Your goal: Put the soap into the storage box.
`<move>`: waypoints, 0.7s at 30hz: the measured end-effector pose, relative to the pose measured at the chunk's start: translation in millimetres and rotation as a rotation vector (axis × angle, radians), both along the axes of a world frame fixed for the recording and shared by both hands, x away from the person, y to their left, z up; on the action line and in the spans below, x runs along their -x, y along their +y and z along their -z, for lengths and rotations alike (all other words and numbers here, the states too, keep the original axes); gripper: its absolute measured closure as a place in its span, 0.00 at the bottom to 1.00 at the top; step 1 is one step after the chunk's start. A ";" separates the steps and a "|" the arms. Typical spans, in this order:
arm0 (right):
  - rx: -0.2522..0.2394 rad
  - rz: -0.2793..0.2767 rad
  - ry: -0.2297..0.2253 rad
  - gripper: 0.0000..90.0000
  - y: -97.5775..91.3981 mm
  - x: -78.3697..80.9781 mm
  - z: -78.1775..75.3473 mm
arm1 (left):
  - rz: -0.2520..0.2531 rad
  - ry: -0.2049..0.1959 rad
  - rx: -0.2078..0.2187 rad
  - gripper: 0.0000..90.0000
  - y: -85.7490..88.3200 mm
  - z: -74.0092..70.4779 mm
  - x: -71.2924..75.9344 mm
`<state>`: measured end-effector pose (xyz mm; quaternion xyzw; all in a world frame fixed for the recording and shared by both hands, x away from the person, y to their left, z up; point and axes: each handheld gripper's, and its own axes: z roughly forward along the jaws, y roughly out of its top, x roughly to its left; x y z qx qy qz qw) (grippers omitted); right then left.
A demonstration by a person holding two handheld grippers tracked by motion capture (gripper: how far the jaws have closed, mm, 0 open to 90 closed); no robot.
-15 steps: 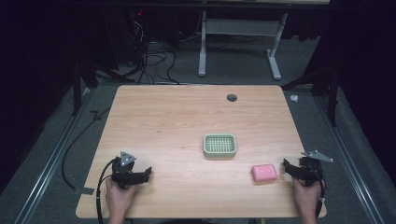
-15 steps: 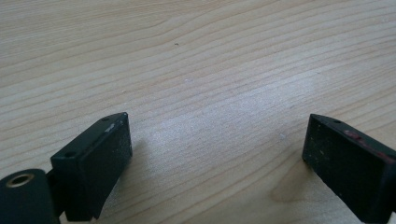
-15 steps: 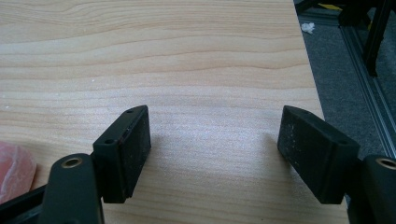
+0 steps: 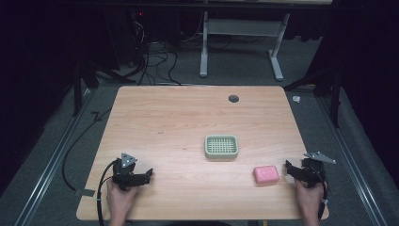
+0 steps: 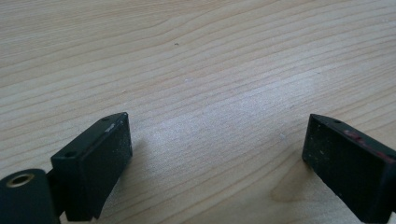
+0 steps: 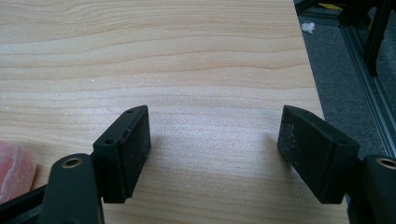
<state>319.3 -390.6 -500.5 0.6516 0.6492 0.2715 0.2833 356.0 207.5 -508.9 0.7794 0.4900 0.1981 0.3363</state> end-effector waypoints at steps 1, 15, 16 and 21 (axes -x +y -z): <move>0.000 0.000 0.000 0.30 0.1 0.0 0.0 | 0.000 0.000 0.000 0.10 0.0 0.0 0.0; -0.003 -0.001 0.005 0.28 0.1 -1.0 -0.2 | -0.003 0.000 0.000 0.10 0.2 -0.2 0.1; -0.005 -0.009 0.002 0.28 -0.9 -0.7 -0.2 | -0.003 -0.001 0.000 0.10 0.1 -0.1 0.1; -0.038 0.012 -0.008 0.26 -1.4 2.7 -0.7 | -0.002 0.001 -0.001 0.10 0.3 -0.3 0.1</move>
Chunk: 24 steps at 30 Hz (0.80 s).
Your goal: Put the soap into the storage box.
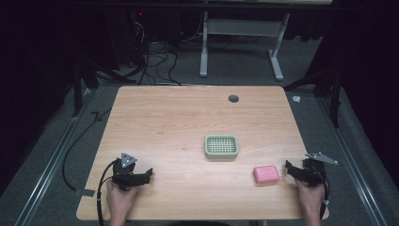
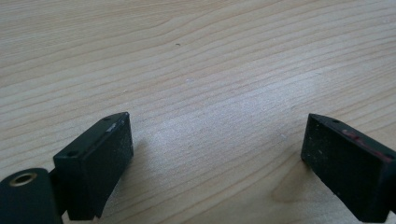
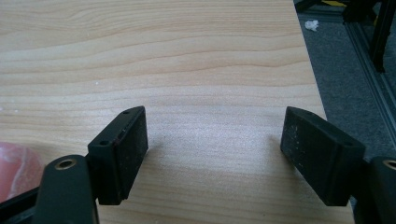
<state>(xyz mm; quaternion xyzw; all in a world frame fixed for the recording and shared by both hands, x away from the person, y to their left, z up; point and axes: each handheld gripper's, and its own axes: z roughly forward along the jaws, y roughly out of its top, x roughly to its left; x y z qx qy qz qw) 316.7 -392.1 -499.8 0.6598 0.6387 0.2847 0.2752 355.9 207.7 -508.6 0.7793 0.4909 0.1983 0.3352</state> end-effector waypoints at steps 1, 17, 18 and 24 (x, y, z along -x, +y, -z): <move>-0.002 0.004 -0.004 0.26 0.1 0.8 -0.1 | 0.000 0.000 0.000 0.10 0.0 0.0 0.0; -0.012 0.023 -0.093 0.16 16.8 29.6 -16.7 | 0.000 0.000 0.000 0.10 0.1 0.0 0.0; -0.010 0.021 -0.095 0.16 18.7 31.6 -17.5 | 0.000 0.000 0.000 0.10 0.1 0.0 0.0; -0.025 -0.013 -0.107 0.16 33.6 44.3 -21.4 | -0.011 -0.005 0.001 0.13 0.6 -0.2 0.3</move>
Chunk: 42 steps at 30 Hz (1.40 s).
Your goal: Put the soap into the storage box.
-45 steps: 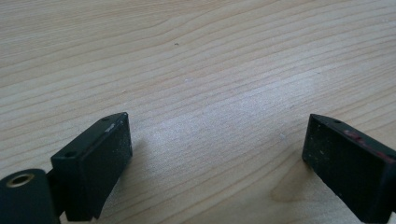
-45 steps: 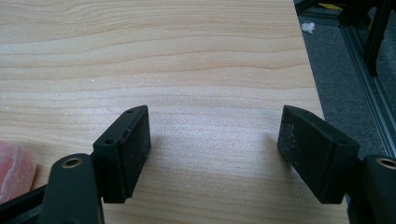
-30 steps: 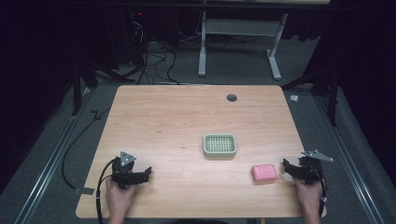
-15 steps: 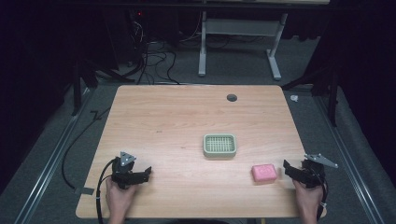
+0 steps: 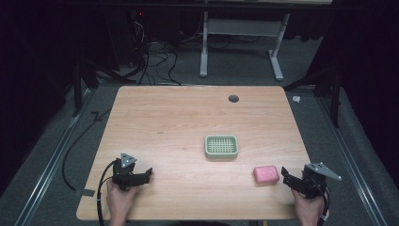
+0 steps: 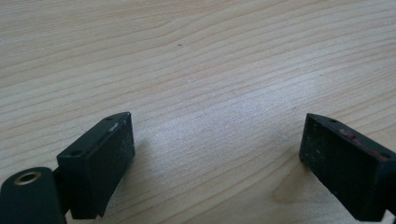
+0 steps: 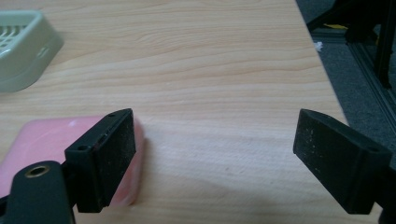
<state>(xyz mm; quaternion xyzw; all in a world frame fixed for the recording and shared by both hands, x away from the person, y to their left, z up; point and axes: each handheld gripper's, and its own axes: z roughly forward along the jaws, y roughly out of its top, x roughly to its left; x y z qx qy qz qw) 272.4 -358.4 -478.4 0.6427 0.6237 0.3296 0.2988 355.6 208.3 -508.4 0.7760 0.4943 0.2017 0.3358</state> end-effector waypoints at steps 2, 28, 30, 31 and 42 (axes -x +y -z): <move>0.000 -0.017 0.000 0.15 5.5 3.9 -0.6 | -0.004 -0.003 0.001 0.13 0.1 0.1 0.1; 0.019 -0.130 0.038 0.13 67.2 -4.2 7.3 | -0.004 -0.003 0.002 0.14 0.2 0.1 0.1; 0.026 -0.137 0.048 0.13 70.0 -6.0 8.6 | -0.003 -0.003 0.002 0.14 0.2 0.1 0.1; 0.026 -0.137 0.052 0.13 71.1 -6.6 9.4 | -0.003 -0.003 0.002 0.14 0.2 0.1 0.1; 0.047 -0.124 0.096 0.13 75.1 -12.5 20.2 | -0.004 -0.003 0.002 0.14 0.2 0.1 0.1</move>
